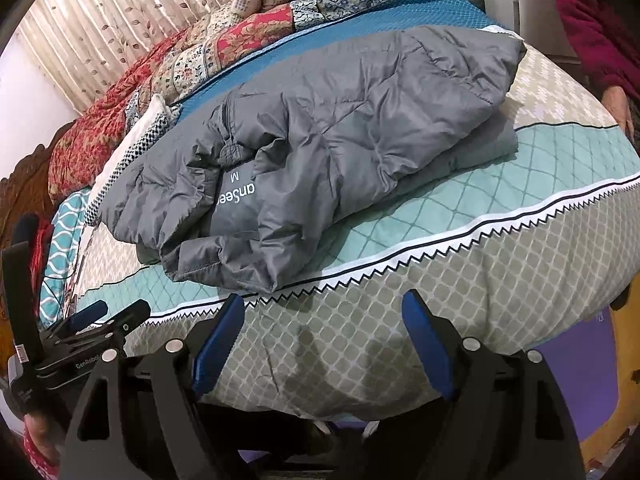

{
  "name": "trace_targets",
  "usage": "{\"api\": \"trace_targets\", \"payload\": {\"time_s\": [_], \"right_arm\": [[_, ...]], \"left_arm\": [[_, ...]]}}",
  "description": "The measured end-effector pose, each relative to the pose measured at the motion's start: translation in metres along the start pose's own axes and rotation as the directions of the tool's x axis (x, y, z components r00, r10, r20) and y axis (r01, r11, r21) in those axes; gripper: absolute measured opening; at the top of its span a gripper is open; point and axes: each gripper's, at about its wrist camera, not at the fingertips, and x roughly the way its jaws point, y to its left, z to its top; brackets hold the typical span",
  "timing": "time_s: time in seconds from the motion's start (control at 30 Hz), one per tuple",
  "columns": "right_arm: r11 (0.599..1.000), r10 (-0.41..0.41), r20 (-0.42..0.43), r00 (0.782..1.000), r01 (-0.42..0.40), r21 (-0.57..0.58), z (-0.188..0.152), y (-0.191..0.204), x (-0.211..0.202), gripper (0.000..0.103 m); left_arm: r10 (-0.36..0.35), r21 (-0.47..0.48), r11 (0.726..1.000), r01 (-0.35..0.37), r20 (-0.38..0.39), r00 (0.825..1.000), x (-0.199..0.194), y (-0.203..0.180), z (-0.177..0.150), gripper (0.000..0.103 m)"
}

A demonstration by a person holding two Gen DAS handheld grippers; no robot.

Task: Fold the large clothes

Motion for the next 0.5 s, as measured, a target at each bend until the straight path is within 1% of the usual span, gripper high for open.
{"api": "trace_targets", "payload": {"time_s": [0.13, 0.23, 0.3, 0.4, 0.5], "right_arm": [[1.000, -0.003, -0.004, 1.000, 0.003, 0.000, 0.000, 0.000, 0.002, 0.076], [1.000, -0.023, -0.011, 1.000, 0.023, -0.008, -0.003, 0.002, 0.005, 0.076], [0.999, -0.038, -0.011, 0.999, 0.038, -0.017, -0.007, 0.004, 0.007, 0.076], [0.998, -0.056, 0.000, 0.998, 0.056, -0.036, -0.012, 0.009, 0.006, 0.076], [0.996, -0.068, -0.003, 0.998, 0.067, -0.064, -0.019, 0.016, 0.007, 0.076]], "left_arm": [[-0.017, -0.011, 1.000, 0.017, 0.000, 1.000, 0.000, 0.001, 0.000, 0.096], [-0.041, -0.021, 0.999, 0.041, 0.020, 0.999, -0.002, -0.001, -0.005, 0.096], [-0.059, -0.010, 0.998, 0.060, 0.023, 0.998, -0.003, -0.006, -0.011, 0.096], [-0.064, 0.022, 0.998, 0.063, 0.023, 0.998, -0.003, -0.013, -0.016, 0.096], [-0.084, 0.019, 0.996, 0.083, 0.027, 0.996, -0.006, -0.012, -0.020, 0.096]]}}
